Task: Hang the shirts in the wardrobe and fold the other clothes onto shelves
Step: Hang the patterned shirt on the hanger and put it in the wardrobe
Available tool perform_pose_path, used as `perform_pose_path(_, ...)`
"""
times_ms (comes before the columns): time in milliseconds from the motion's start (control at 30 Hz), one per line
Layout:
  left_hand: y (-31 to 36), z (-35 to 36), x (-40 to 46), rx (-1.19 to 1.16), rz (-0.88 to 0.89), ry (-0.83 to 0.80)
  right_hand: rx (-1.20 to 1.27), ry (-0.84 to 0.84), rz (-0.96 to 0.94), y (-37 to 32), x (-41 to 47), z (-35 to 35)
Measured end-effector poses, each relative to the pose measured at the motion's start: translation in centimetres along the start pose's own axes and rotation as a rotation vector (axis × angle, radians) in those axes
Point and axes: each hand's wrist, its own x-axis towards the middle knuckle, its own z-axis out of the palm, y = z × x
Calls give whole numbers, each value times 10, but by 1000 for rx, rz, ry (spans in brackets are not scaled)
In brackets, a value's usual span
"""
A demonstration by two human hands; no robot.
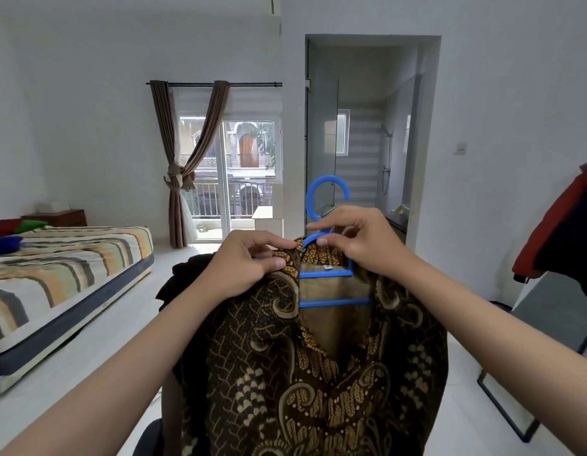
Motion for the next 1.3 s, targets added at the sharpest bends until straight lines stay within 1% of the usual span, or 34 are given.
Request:
perform_pose_path(133,0,-12,-2,60,-1,-31,-2,-22,14,-1,5,-7)
perform_pose_path(333,-7,-28,-6,112,6,5,-23,-35,57,2,11,-12)
perform_pose_path(467,-14,-32,-8,89,-25,8,-11,-35,79,1,8,-8)
perform_pose_path(567,-15,-31,-12,42,-7,30,6,-18,91,-2,7,-4)
perform_pose_path(633,-15,-35,-15,47,9,6,10,-14,98,-4,6,-5)
perform_pose_path(700,-17,-41,-19,77,2,-74,12,-10,120,-4,4,-6)
perform_pose_path(767,-20,-46,-23,96,-34,-136,20,6,144,-4,2,-8)
perform_pose_path(867,-25,-44,-27,67,-48,-106,13,42,162,-4,-3,-2)
perform_pose_path(933,-25,-40,-29,20,-56,-92,-37,143,172,-5,-10,9)
perform_pose_path(1000,-24,-37,-32,-19,-68,-93,-168,316,120,-8,-21,21)
perform_pose_path(1067,-23,-34,-34,-49,-62,-90,-332,428,-23,-12,-33,34)
perform_pose_path(1100,-22,-32,-36,-63,-57,-89,-400,432,-97,-15,-39,39)
perform_pose_path(1167,-21,-29,-38,-95,-54,-90,-492,368,-207,-19,-50,47)
perform_pose_path(1233,-21,-27,-40,-118,-56,-93,-538,295,-237,-23,-59,50)
perform_pose_path(1300,-20,-26,-42,-138,-56,-92,-577,261,-232,-28,-66,47)
